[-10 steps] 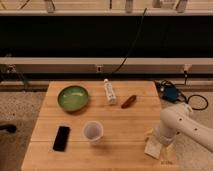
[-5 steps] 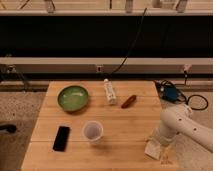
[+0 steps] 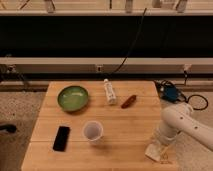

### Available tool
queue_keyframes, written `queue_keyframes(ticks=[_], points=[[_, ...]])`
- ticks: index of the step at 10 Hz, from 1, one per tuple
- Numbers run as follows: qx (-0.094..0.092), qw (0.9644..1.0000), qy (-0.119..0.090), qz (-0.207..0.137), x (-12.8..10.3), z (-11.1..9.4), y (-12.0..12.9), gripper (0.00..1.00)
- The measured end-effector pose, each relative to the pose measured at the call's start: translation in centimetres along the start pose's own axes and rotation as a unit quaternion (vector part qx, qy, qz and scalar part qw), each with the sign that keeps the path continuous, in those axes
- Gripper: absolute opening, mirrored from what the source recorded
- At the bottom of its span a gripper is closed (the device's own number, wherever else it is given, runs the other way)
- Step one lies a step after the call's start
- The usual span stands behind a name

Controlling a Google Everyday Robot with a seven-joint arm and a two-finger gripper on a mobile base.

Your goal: Place the white sponge in the ceramic bowl

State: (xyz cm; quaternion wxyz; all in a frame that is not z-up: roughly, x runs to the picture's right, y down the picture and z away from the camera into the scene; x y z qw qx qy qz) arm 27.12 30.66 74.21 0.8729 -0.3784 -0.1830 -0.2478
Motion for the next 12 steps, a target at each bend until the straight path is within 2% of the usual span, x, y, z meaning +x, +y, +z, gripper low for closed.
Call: queue_keyframes(ticks=[8,10,12], points=[[0.024,0.9997,-0.006,0.002,-0.7,-2.8,-0.7,0.00],[0.032,0.9995,0.001,-0.003,-1.0,-4.9,-1.9,0.00],[0.041,0.9990,0.004,-0.014,-1.5,-7.1,-4.3,0.00]])
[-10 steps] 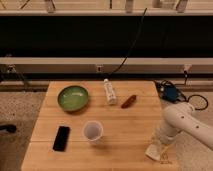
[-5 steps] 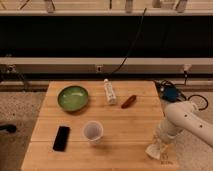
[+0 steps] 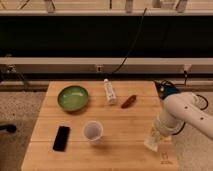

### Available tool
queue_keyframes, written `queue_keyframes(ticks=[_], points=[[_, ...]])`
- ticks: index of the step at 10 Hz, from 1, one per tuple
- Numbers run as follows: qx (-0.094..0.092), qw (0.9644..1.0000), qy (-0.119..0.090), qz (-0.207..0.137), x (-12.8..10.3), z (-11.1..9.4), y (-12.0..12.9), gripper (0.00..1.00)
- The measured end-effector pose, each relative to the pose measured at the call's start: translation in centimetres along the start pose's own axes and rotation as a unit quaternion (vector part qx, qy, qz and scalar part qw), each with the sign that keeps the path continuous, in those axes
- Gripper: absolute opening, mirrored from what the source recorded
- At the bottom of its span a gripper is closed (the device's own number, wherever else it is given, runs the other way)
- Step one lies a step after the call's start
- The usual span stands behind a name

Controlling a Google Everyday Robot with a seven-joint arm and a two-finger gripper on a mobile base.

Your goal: Place the white sponge in the ceramic bowl

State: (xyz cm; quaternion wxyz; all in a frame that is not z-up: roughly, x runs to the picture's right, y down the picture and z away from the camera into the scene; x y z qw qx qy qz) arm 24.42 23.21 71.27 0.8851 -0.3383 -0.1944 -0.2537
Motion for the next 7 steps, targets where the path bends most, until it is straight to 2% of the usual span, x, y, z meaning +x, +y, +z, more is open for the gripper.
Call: queue_keyframes(ticks=[4,7], points=[[0.013,0.9992,0.000,-0.037,-2.0,-1.6,-6.0,0.00],[0.016,0.9971,0.001,-0.074,-3.4,-1.7,-8.8,0.00]])
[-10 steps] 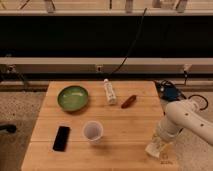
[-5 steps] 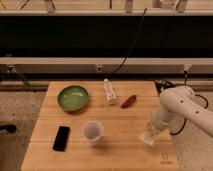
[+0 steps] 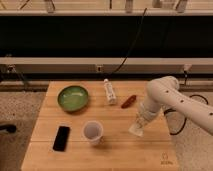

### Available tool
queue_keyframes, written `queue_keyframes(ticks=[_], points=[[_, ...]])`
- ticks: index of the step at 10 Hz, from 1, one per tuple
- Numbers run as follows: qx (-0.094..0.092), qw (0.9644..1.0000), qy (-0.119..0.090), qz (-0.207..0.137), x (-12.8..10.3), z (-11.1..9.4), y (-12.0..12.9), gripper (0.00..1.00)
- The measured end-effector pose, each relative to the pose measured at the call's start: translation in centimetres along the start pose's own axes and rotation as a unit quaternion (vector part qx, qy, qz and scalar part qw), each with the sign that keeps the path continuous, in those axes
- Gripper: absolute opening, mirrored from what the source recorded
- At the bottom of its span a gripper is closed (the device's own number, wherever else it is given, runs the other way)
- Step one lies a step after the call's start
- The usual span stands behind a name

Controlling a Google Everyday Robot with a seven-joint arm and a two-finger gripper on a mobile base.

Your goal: Place the white sponge in the ceramic bowl

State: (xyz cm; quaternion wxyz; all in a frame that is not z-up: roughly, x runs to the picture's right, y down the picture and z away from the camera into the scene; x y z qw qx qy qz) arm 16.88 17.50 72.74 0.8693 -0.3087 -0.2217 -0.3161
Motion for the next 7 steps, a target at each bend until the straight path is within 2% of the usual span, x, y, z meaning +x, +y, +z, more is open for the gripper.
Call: queue_keyframes(ticks=[1,5,6,7], points=[[0.003,0.9998,0.002,-0.017,-0.4,-0.1,-1.6,0.00],[0.006,0.9984,0.006,-0.055,-0.9,-0.7,-4.5,0.00],[0.002,0.9984,0.009,-0.056,-1.0,-1.0,-5.1,0.00],[0.001,0.9984,0.015,-0.055,-1.2,-1.3,-7.1,0.00]])
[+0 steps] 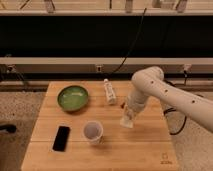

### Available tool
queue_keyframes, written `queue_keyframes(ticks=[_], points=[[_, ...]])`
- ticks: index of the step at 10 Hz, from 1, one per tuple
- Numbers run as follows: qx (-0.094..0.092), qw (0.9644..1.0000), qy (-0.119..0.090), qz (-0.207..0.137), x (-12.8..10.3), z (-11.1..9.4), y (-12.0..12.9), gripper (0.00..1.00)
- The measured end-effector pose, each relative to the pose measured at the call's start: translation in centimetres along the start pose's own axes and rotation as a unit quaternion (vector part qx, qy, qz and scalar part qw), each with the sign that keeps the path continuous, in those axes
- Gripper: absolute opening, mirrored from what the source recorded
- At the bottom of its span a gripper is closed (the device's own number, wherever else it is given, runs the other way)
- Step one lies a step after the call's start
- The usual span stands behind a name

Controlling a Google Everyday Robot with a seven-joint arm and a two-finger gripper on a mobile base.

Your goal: Place the white sponge in the ceramic bowl

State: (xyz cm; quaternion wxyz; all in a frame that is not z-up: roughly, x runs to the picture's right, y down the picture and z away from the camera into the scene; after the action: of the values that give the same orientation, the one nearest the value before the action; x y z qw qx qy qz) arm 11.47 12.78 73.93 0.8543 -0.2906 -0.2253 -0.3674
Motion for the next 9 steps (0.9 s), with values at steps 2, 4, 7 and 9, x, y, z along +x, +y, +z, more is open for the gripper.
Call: queue_keyframes(ticks=[2,4,7,9], points=[[-0.004,1.0000,0.007,-0.006,-0.1,-0.5,-2.1,0.00],[-0.002,0.9998,0.011,-0.016,-0.3,-0.8,-3.7,0.00],[-0.004,0.9993,0.018,-0.033,-1.8,0.1,-7.7,0.00],[-0.004,0.9988,0.025,-0.043,-2.1,0.1,-9.1,0.00]])
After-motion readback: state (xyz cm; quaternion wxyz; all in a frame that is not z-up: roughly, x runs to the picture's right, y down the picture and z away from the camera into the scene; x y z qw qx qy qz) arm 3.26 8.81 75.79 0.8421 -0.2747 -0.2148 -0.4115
